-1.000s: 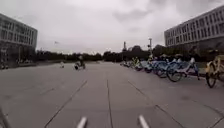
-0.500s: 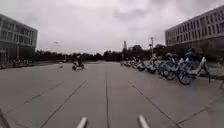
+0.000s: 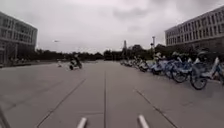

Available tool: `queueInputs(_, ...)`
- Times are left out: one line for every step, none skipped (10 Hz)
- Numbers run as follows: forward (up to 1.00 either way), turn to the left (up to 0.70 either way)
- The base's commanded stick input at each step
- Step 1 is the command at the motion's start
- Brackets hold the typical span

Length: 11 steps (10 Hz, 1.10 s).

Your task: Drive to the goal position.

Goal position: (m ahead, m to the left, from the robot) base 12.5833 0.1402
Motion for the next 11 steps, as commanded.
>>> queueInputs(1.0, -0.02)
queueInputs(1.0, -0.02)
queueInputs(1.0, -0.02)
queueInputs(1.0, -0.02)
queueInputs(1.0, -0.02)
queueInputs(1.0, -0.02)
queueInputs(1.0, -0.02)
queueInputs(1.0, -0.02)
queueInputs(1.0, -0.02)
queueInputs(1.0, -0.02)
queueInputs(1.0, -0.02)
